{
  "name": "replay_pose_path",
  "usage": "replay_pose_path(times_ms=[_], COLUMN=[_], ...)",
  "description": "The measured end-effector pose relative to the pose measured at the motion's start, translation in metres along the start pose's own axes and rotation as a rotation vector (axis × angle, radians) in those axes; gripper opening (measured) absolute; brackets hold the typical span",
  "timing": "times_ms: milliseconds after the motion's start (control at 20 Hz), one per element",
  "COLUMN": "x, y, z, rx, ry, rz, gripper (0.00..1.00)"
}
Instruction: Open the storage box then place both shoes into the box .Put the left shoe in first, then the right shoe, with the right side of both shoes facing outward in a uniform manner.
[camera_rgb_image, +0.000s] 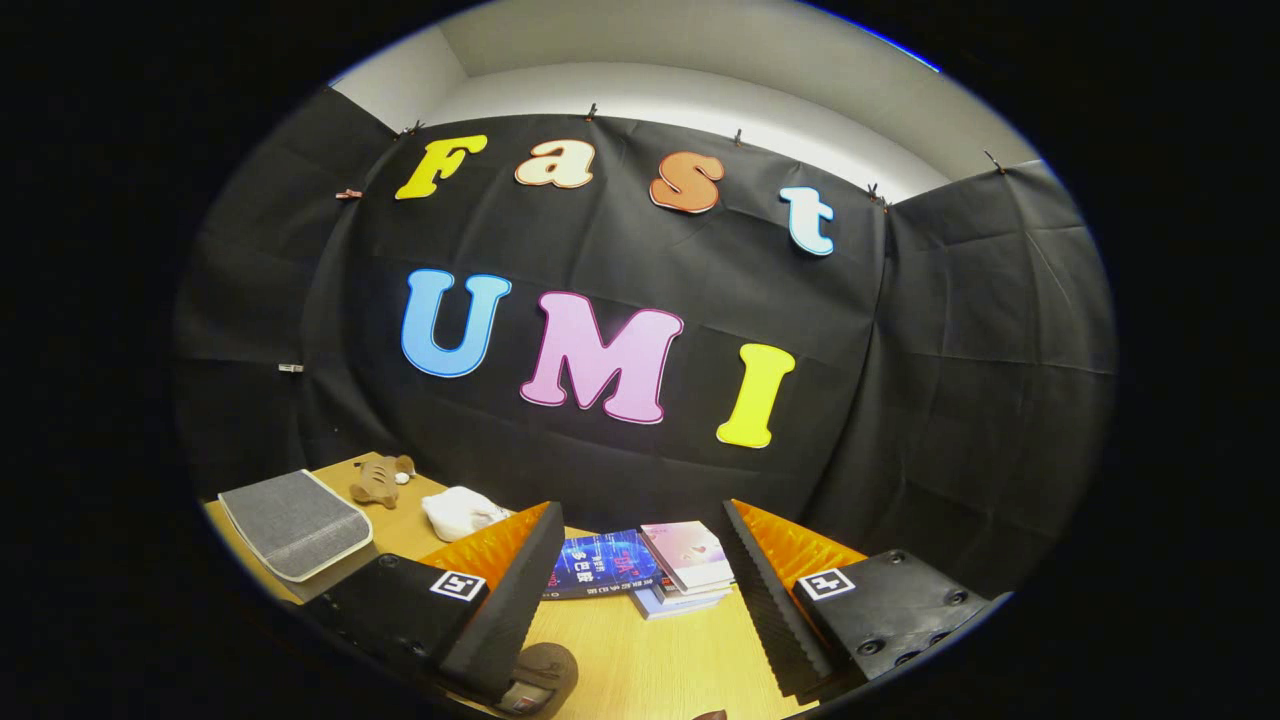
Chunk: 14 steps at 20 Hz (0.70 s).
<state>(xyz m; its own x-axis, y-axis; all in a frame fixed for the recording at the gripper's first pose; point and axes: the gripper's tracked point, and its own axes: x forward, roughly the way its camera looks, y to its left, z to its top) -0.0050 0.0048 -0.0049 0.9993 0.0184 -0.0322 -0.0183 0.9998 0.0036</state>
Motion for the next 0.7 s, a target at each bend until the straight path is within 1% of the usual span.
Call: replay_pose_path(times_ms=[150,250,350,450,550,700], x=[-0.001,-0.001,-0.003,-0.005,-0.012,-0.019], y=[0.006,0.020,0.047,0.080,0.109,0.154], z=[0.002,0.006,0.010,0.012,0.018,0.026], rx=[-0.002,0.018,0.065,0.123,0.214,0.386], ry=[-0.003,-0.010,-0.006,0.013,0.034,0.075], rz=[0.015,0.065,0.170,0.313,0.441,0.613], gripper=[0.97,0.97,0.97,0.97,0.97,0.98])
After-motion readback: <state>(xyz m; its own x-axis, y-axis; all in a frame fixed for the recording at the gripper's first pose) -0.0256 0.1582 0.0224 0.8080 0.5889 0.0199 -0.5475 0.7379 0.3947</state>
